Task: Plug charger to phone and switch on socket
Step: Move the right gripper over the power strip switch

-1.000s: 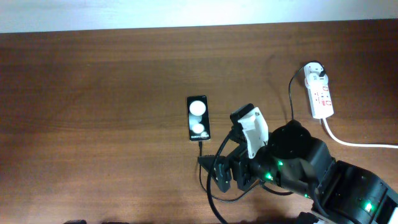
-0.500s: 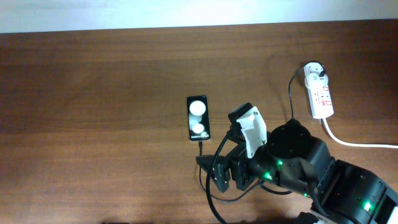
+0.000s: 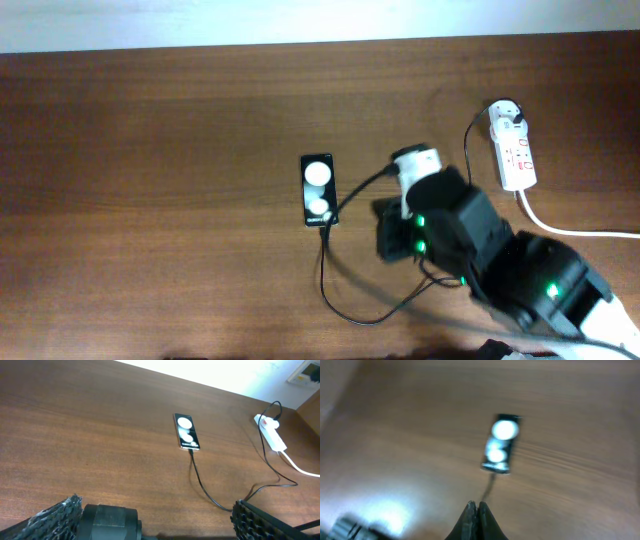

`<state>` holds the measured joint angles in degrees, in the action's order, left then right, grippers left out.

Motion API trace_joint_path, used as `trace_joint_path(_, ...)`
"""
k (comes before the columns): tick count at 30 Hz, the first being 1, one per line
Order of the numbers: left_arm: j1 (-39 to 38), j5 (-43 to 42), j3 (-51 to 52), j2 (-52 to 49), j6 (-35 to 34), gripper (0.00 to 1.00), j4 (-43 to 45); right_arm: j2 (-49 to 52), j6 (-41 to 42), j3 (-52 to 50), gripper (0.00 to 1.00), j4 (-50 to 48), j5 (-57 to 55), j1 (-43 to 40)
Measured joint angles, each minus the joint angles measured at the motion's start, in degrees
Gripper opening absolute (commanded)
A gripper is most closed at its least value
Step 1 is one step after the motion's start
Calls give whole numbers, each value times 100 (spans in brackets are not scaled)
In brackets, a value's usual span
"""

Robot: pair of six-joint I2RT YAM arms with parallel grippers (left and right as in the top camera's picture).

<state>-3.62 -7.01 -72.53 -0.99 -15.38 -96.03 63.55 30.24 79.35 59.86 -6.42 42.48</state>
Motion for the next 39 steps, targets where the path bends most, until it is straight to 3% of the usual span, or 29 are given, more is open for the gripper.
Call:
trace_joint_path(6, 0, 0, -2, 4, 0, 99, -22, 643, 437, 4, 4, 667, 59, -2367)
trace_joint_path(15, 0, 0, 0, 4, 0, 99, -26, 1941, 474, 4, 4, 769, 286, -4990)
trace_joint_path(18, 0, 0, 0, 4, -2, 99, -37, 2658, 470, 422, 4, 686, 348, -5753)
trace_joint_path(26, 0, 0, 0, 4, 0, 99, -42, 4492, 426, 1991, 4, 442, 844, -6382)
trace_joint_path(31, 0, 0, 0, 4, 0, 99, -46, 5357, 422, 2022, 4, -358, 868, -6382)
trace_joint_path(39, 0, 0, 0, 4, 0, 99, -42, 5855, 223, 2022, 4, -896, 575, -6382)
